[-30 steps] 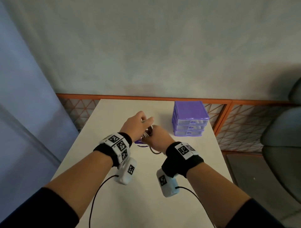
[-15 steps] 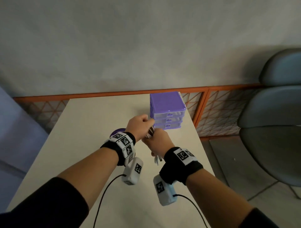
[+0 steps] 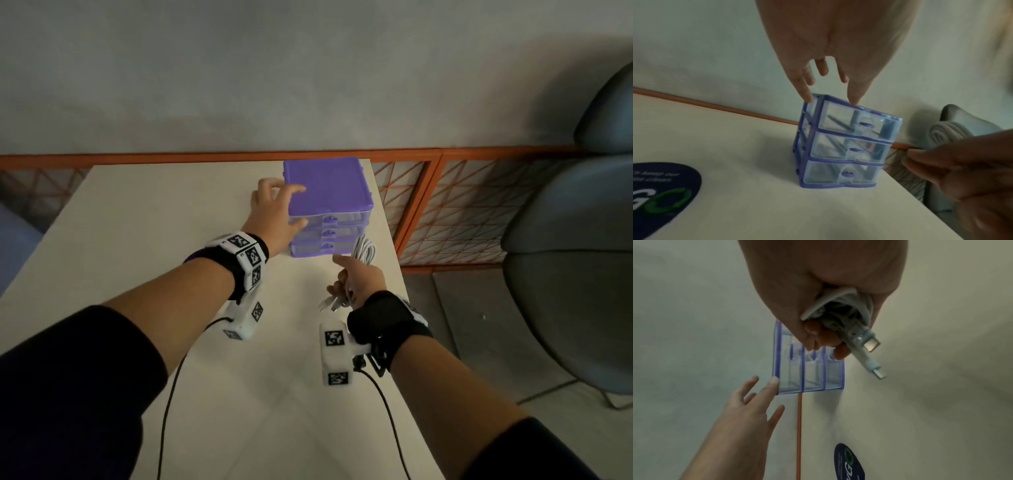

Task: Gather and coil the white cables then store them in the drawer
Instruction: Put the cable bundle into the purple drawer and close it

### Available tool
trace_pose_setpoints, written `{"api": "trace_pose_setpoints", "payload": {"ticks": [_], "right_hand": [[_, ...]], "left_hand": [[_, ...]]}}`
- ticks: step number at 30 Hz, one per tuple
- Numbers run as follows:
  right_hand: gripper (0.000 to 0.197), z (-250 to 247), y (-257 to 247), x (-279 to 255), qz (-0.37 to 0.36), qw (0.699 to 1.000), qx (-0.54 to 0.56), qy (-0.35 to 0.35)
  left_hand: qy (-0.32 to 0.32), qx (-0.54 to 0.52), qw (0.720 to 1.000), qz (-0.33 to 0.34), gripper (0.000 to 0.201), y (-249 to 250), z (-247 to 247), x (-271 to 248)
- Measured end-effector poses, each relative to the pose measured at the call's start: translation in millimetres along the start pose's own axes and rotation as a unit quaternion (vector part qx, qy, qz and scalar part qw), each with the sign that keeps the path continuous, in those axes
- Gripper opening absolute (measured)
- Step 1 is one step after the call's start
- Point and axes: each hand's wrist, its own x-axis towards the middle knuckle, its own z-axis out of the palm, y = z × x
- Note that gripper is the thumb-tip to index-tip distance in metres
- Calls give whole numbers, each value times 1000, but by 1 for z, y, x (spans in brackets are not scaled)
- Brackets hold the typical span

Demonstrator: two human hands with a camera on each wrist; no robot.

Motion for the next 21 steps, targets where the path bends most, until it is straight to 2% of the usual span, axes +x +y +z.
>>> {"api": "trace_pose_setpoints", "payload": {"ticks": [2,4,6,9,16,21], "right_hand": [[23,6,-1,18,6,999,38,9],[19,13,-2,33,10,998,68,14],[15,21,-2,43,11,995,94,19],[21,30,0,55,12,994,107,25],[22,50,7,65,0,986,166,27],[20,44,14,53,10,986,160,40]], "left_hand": [[-41,-17,999,-6,60,-7,6,10],[-70,-36,997,-9,59,-12,12,17],[-64,-51,997,-9,52,-15,16,22],[-50,-61,997,0,47,-19,20,24],[-55,-55,997,11,46,-24,20,24],[-58,-40,997,7,46,-25,20,25]]}}
